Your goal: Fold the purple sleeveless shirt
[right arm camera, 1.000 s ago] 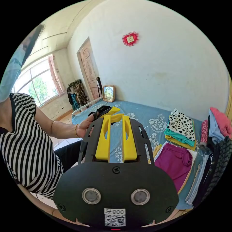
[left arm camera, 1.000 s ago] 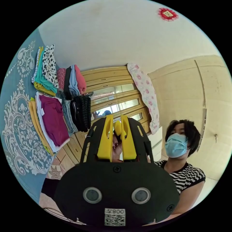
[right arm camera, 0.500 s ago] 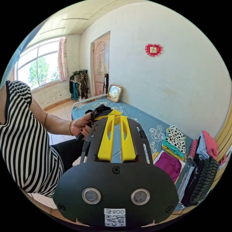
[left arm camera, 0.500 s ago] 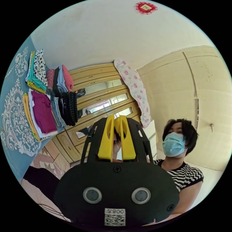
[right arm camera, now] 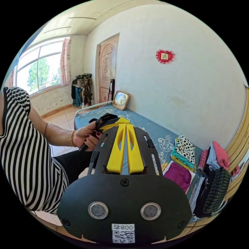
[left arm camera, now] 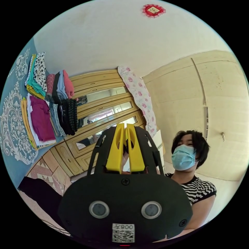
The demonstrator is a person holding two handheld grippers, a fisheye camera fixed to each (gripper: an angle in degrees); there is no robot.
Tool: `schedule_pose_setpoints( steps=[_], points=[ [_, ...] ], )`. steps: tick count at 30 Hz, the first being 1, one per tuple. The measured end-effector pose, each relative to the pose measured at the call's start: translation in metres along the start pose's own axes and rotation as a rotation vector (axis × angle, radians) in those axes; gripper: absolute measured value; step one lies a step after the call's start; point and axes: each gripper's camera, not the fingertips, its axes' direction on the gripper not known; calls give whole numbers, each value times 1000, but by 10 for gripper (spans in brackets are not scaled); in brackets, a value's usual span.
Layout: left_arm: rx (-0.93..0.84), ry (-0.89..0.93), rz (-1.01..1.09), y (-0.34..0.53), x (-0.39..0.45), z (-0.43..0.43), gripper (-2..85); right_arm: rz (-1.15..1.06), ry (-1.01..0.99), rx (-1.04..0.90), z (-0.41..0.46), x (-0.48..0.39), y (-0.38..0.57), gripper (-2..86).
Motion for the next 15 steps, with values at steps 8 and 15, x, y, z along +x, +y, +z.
schedule_pose_setpoints(
  steps=[8,15],
  points=[
    [15,30,-18,-3,30,7,22,54,28,-3,8,40,20,-1],
    [16,38,-40,-9,52,10,23,138,24,-22,15,95,48,0]
  ],
)
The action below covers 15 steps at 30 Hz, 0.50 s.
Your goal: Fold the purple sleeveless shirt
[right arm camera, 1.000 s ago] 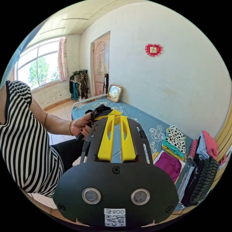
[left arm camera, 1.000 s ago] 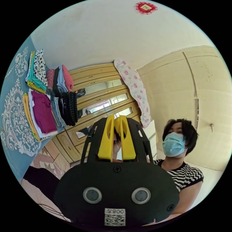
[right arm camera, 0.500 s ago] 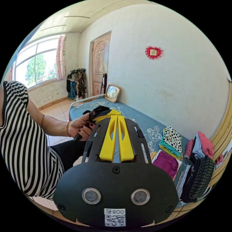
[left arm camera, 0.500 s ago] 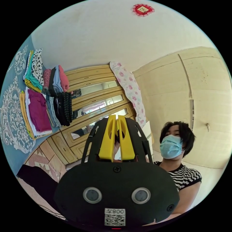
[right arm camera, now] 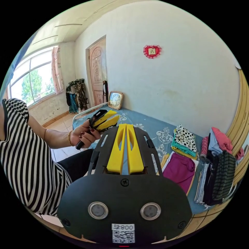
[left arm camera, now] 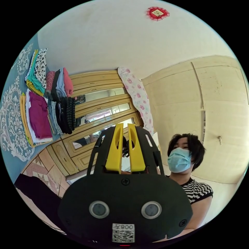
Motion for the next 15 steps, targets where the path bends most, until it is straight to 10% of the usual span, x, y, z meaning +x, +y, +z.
schedule_pose_setpoints(
  steps=[6,15],
  points=[
    [8,-83,-52,0,6,-19,21,265,265,-471,77,99,124,7],
    [25,-238,-138,0,7,-40,20,903,-99,-756,195,205,298,100]
  ],
)
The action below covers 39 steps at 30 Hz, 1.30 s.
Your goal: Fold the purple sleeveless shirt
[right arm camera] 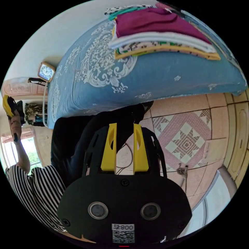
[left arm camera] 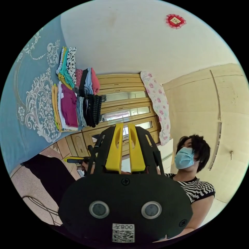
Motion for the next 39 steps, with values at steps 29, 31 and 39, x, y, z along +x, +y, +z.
schedule_pose_setpoints(
  steps=[29,31,39],
  points=[
    [112,-67,-243,-43,-36,10,22,-142,401,360,-73,-125,-330,39],
    [109,-63,-243,-43,-31,18,22,-124,338,399,-76,-125,-318,21],
    [92,-28,-201,-33,4,56,23,-203,11,562,-123,-168,-237,3]
  ],
)
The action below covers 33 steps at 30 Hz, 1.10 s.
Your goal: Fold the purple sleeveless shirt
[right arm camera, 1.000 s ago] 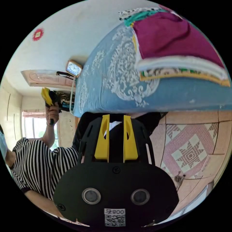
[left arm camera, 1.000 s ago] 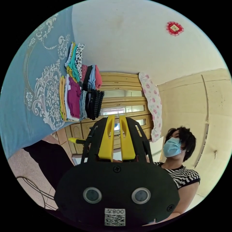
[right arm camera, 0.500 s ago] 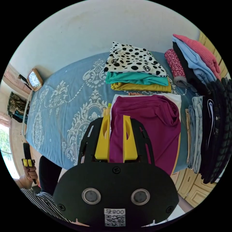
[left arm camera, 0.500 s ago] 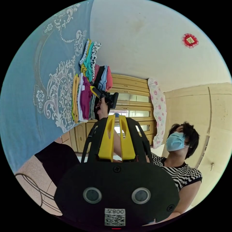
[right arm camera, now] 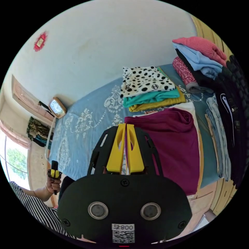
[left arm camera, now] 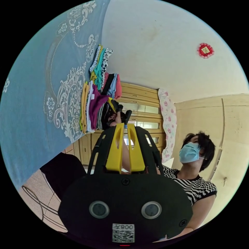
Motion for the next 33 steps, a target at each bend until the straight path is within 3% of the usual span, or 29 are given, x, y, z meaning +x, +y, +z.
schedule_pose_setpoints(
  steps=[5,14,20,25,33],
  points=[
    [4,9,55,24,34,19,24,-198,-217,114,-78,-102,17,2],
    [94,-13,243,88,120,33,27,-546,-422,181,-175,-303,80,2],
    [164,-151,441,141,190,37,45,-654,-551,197,-216,-390,137,1],
    [194,-390,588,196,239,57,83,-679,-669,189,-225,-440,177,1],
    [162,-502,652,265,255,120,98,-757,-803,147,-219,-517,237,1]
  ],
)
